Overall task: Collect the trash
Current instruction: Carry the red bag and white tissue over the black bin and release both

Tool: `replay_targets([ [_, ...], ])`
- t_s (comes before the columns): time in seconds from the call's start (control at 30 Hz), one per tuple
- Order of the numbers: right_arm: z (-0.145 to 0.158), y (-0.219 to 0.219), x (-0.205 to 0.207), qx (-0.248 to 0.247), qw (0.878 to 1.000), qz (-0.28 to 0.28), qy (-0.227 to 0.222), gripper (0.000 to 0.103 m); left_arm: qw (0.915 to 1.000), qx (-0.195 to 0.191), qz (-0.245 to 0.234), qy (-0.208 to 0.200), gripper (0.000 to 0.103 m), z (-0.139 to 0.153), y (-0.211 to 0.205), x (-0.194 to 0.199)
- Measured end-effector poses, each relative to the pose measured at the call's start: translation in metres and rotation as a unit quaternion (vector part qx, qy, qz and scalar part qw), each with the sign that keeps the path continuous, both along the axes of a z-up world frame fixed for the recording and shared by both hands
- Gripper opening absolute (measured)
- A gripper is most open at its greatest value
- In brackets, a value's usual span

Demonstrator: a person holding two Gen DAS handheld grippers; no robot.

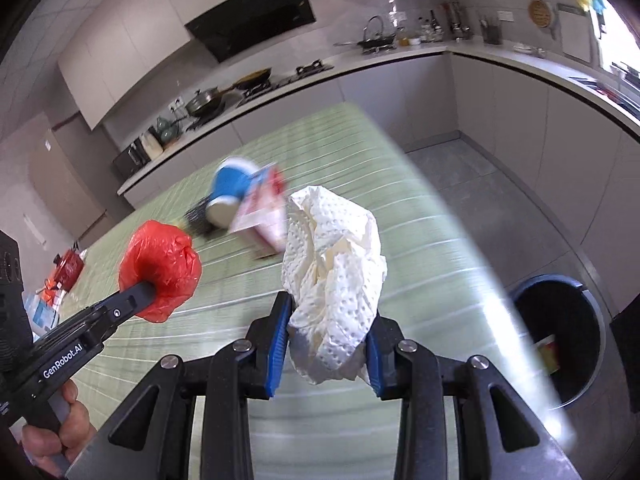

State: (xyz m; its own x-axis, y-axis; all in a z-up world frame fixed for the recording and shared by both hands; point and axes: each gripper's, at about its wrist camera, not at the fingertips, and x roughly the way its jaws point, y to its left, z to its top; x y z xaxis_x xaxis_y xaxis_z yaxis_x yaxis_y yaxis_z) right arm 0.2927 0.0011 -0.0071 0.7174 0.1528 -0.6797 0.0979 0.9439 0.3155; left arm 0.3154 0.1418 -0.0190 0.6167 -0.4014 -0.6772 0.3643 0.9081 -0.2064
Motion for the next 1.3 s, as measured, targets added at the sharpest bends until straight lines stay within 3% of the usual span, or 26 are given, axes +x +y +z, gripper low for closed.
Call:
replay_targets([
  [0.27,-0.008,-0.175,-0.041,-0.017,0.999,-0.023,0.018,0.036,0.9994,-0.023,-0.017,0.02,0.013,-0.007,-0.154,-0.025],
  [0.47,-0.034,-0.258,-0.061,-0.013,0.997,-0.054,0.059,0.036,0.9965,-0.019,-0.051,0.064,0.013,-0.026,-0.236,-0.027],
  [0.67,-0.074,-0.288,-0.065,0.009,0.993,-0.054,0.102,0.036,0.9914,0.017,-0.065,0.113,0.013,-0.061,-0.285,-0.022],
  [1.07,-0.139,-0.309,-0.037,0.015,0.987,-0.013,0.161,0.04,0.9808,0.072,-0.038,0.177,0.016,-0.116,-0.321,-0.022],
  [1.2,-0.146,-0.312,-0.026,0.005,0.987,-0.005,0.162,0.05,0.9787,0.078,-0.026,0.188,0.029,-0.123,-0.323,-0.02],
  [1.3,-0.148,-0.318,-0.021,0.005,0.987,-0.005,0.162,0.058,0.9779,0.084,-0.015,0.191,0.05,-0.122,-0.327,-0.019],
])
